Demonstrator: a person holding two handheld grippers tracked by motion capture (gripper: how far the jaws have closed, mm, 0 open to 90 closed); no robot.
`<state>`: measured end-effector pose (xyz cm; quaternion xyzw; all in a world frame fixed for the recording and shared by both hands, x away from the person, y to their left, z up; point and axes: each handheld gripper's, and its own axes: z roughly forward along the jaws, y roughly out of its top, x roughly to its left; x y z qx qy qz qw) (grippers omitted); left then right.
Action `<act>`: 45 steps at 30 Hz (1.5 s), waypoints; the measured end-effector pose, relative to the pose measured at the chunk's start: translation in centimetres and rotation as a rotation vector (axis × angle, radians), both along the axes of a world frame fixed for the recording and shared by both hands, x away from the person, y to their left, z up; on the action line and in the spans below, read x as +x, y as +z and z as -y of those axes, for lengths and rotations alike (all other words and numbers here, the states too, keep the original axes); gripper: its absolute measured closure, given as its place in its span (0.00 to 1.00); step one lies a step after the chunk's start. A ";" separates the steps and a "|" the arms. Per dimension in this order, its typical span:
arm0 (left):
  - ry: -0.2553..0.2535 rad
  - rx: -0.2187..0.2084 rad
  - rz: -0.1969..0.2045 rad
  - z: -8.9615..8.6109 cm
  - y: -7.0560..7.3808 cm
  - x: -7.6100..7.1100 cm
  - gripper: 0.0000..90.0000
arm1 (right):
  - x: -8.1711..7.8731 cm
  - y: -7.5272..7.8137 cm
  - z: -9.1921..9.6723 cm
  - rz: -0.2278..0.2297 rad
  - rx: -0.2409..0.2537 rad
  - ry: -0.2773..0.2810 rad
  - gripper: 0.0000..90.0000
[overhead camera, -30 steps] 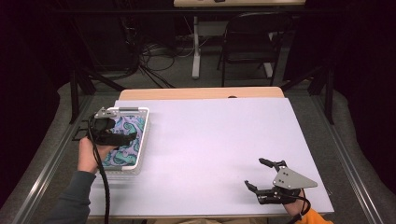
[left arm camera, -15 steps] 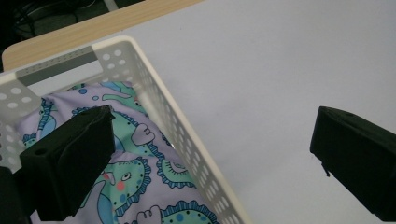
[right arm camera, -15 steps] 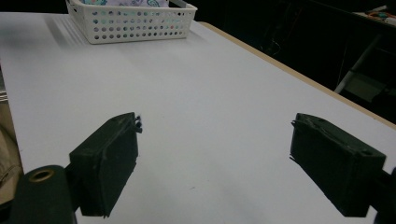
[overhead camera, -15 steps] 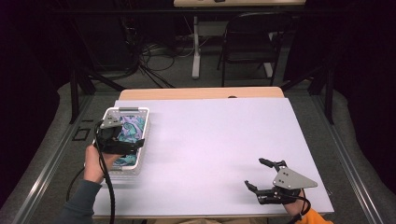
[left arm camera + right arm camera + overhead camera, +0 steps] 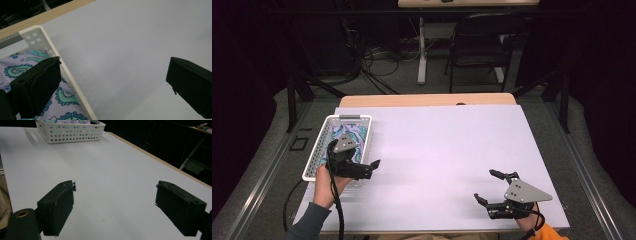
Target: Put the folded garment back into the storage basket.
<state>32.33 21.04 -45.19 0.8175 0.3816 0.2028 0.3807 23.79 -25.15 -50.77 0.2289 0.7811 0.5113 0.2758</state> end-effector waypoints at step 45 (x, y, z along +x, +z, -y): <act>-0.095 -0.033 0.026 3.1 -4.3 -4.4 0.00 | 0.0 0.0 0.0 0.000 -0.004 -0.001 0.16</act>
